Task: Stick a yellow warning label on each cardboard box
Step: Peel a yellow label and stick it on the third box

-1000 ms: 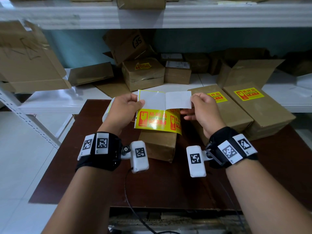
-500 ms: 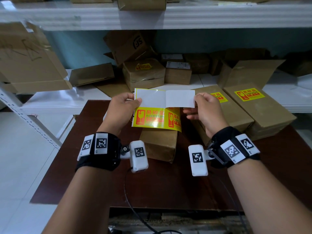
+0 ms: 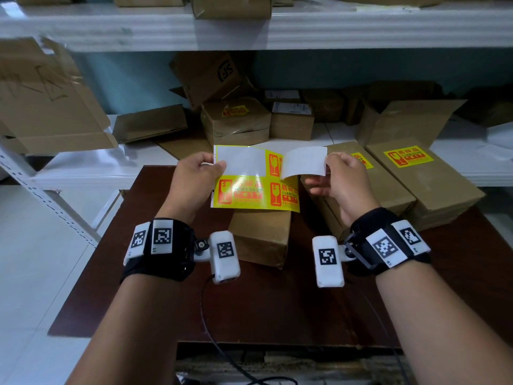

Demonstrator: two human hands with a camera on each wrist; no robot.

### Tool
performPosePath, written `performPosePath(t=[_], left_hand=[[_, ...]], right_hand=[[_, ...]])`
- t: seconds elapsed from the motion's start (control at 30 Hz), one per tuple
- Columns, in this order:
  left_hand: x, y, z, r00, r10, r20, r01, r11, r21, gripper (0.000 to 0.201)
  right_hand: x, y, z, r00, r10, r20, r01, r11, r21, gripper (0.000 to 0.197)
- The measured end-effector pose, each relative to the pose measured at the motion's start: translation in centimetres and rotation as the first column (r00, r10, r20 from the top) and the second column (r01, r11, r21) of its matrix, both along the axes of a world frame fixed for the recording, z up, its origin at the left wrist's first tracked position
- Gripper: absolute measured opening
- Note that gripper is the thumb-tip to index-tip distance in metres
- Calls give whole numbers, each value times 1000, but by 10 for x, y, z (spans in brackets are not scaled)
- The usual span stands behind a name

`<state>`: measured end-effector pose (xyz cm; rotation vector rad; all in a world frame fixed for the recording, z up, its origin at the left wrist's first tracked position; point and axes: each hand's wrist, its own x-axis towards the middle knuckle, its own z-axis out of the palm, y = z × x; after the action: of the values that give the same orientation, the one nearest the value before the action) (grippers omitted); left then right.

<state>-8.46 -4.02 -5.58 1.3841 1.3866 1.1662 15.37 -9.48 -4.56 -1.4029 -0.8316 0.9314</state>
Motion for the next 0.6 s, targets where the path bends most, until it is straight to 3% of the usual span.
performPosePath(t=[0.2, 0.33, 0.47, 0.6], left_hand=[[-4, 2, 0, 999, 44, 11, -44, 999, 20, 8], [-9, 7, -5, 988, 99, 118, -101, 995, 13, 8], [-25, 20, -19, 926, 267, 267, -254, 964, -82, 14], [-35, 29, -44, 850, 368, 376, -305, 927, -218, 22]], right_hand=[[6, 2, 1, 999, -36, -38, 36, 999, 11, 20], [4, 2, 2, 998, -32, -53, 32, 999, 15, 18], [1, 2, 0, 999, -22, -49, 22, 1000, 11, 19], [-6, 3, -2, 999, 16, -29, -16, 1000, 4, 21]])
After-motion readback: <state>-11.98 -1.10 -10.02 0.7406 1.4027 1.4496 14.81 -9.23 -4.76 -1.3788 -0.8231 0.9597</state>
